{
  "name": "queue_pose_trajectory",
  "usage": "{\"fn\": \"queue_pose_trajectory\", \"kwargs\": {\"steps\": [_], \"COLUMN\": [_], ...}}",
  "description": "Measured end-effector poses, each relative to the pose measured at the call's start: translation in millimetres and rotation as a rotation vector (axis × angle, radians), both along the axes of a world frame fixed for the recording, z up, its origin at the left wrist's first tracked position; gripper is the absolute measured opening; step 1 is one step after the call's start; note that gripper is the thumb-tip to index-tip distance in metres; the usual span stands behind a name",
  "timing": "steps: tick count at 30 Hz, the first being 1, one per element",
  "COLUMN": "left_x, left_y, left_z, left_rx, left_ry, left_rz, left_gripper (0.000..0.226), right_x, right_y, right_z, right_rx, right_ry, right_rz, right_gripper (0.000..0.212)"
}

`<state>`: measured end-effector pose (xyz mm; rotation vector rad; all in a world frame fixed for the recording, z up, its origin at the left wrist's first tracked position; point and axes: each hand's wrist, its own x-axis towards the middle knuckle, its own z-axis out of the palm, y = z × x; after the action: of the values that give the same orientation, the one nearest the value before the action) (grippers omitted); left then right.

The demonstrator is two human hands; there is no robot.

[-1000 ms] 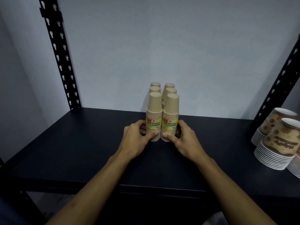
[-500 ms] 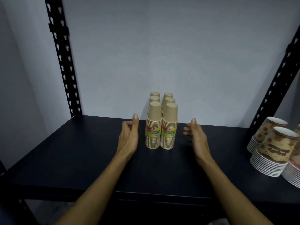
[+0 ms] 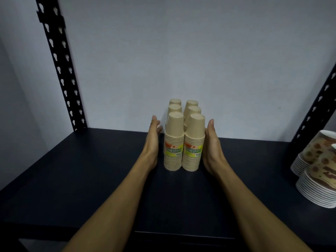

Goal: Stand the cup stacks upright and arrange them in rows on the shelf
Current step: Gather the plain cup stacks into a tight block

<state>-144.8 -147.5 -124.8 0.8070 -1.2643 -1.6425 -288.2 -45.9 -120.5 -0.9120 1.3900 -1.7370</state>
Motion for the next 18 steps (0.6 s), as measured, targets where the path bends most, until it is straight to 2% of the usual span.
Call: {"fn": "queue_pose_trajectory", "kwargs": {"steps": [2, 7, 14, 18], "left_x": [-3.9, -13.1, -10.7, -4.4], "left_y": [2.6, 13.2, 22.5, 30.5], "left_z": [1.5, 4.5, 10.1, 12.7], "left_rx": [0.021, 0.054, 0.086, 0.094], "left_ry": [0.052, 0.092, 0.152, 0.197], "left_rz": [-0.073, -0.188, -0.232, -0.247], "left_gripper": [0.085, 0.063, 0.05, 0.052], "right_x": [5.0, 6.4, 11.9, 17.0], "right_y": [-3.5, -11.5, -10.8, -4.7], "right_z": [2.8, -3.2, -2.5, -2.6], "right_rx": [-0.019, -0.052, -0.049, -0.053], "right_ry": [-0.022, -0.06, -0.095, -0.099], "right_rz": [0.051, 0.099, 0.103, 0.114], "right_gripper": [0.071, 0.062, 0.063, 0.06]}}
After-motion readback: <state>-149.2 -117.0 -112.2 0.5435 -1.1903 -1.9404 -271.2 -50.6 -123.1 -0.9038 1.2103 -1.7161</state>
